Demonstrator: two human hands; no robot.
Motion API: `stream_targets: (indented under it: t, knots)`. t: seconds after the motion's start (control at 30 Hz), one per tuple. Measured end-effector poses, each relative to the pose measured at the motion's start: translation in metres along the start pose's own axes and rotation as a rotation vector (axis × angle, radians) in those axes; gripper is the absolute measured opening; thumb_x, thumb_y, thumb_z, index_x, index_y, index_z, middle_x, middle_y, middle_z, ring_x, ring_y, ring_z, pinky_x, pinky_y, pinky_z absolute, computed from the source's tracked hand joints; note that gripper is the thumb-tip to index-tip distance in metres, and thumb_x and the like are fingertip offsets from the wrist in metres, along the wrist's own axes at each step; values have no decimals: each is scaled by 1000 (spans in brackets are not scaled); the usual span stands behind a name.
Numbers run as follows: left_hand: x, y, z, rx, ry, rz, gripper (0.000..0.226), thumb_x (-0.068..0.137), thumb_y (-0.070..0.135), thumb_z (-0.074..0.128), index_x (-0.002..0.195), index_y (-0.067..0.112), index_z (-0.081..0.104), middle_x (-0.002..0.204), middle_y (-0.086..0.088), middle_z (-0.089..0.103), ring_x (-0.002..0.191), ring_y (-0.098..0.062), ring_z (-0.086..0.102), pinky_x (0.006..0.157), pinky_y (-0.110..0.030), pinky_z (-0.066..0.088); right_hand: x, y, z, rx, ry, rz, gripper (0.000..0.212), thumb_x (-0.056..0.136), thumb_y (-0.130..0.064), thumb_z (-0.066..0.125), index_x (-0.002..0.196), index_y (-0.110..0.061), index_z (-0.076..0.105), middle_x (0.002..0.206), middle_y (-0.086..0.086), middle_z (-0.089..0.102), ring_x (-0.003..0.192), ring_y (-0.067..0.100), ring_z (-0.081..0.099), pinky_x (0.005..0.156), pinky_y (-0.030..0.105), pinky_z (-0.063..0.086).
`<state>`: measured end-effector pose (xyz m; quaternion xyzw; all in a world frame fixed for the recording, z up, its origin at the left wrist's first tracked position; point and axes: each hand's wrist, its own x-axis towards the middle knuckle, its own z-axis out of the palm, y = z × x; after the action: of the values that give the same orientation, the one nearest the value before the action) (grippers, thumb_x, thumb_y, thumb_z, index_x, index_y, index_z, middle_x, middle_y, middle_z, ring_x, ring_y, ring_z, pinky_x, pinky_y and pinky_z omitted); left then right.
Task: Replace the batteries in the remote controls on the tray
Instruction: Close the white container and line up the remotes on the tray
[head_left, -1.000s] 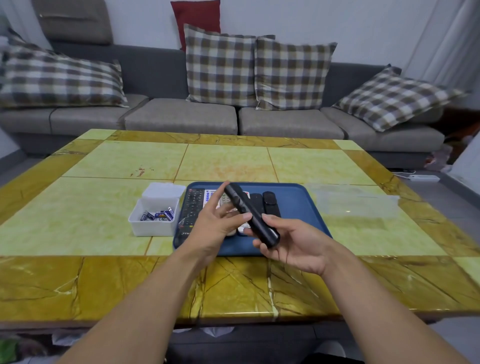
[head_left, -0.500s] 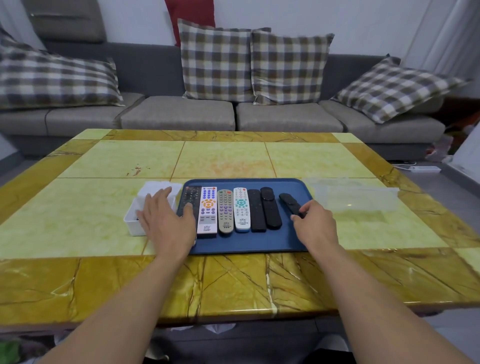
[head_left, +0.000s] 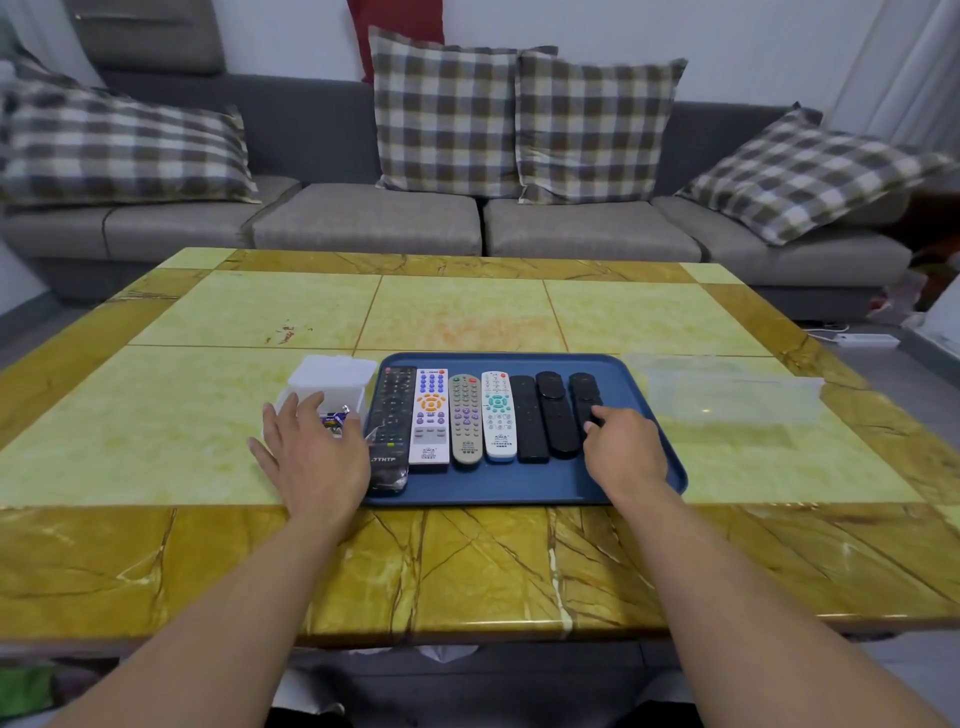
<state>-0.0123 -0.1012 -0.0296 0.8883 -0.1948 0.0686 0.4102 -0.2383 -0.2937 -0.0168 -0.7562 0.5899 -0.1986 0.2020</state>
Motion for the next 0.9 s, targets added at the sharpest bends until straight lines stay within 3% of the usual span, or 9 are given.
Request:
stream_targets:
  t: [0.17, 0.33, 0.43, 0.53, 0.63, 0.73, 0.8, 0.9]
  knots:
    - [0, -1, 0, -45, -15, -5, 52, 98, 31, 56, 145, 13, 46, 162, -7, 31, 155, -24, 8, 125, -46, 2, 0, 2, 0, -117, -12, -21, 36, 104, -32, 46, 139, -32, 56, 125, 8, 61, 127, 29, 47, 84, 45, 53]
    - [1, -1, -2, -87, 2, -3, 55, 96, 30, 60, 146, 13, 44, 161, -7, 33, 154, -24, 11, 125, -44, 9, -7, -4, -7, -221, 89, -85, 37, 102, -31, 46, 138, -27, 56, 136, 5, 54, 126, 30, 45, 99, 46, 44]
    - [2, 0, -8, -163, 15, -41, 58, 94, 24, 63, 147, 12, 42, 160, -8, 34, 153, -25, 15, 123, -46, 15, -16, -32, -5, -79, 184, -207, 32, 100, -30, 52, 131, -26, 60, 132, 1, 55, 122, 25, 48, 101, 40, 42]
    - [9, -7, -16, -293, 36, -96, 59, 92, 12, 62, 147, 9, 42, 154, -10, 41, 146, -28, 26, 120, -46, 26, -37, -83, 13, 148, 47, -419, 30, 100, -28, 53, 129, -25, 61, 128, -3, 58, 123, 20, 49, 102, 38, 43]
    - [14, -20, -22, -397, 24, -190, 59, 93, 13, 64, 147, 9, 42, 150, -13, 46, 141, -32, 37, 116, -47, 32, -59, -141, 38, 220, -176, -638, 33, 103, -29, 49, 135, -27, 57, 136, -3, 56, 131, 19, 42, 109, 36, 35]
    - [15, -28, -26, -456, -52, -304, 62, 93, 23, 69, 148, 8, 43, 147, -14, 52, 134, -33, 48, 112, -42, 38, -53, -193, 56, 68, -218, -793, 41, 104, -29, 45, 144, -23, 50, 142, 2, 54, 131, 26, 40, 109, 39, 33]
    - [15, -32, -30, -513, -88, -351, 58, 92, 26, 71, 143, 10, 48, 138, -12, 59, 125, -31, 56, 104, -39, 45, -36, -221, 66, -182, -209, -867, 47, 105, -31, 40, 150, -19, 40, 148, 5, 47, 134, 29, 37, 109, 42, 33]
    - [15, -35, -34, -557, -101, -341, 40, 91, 24, 72, 128, 13, 59, 115, -5, 69, 106, -26, 64, 84, -31, 46, -10, -248, 82, -451, -315, -826, 62, 105, -48, 30, 155, -13, 27, 155, 12, 39, 143, 33, 29, 117, 47, 23]
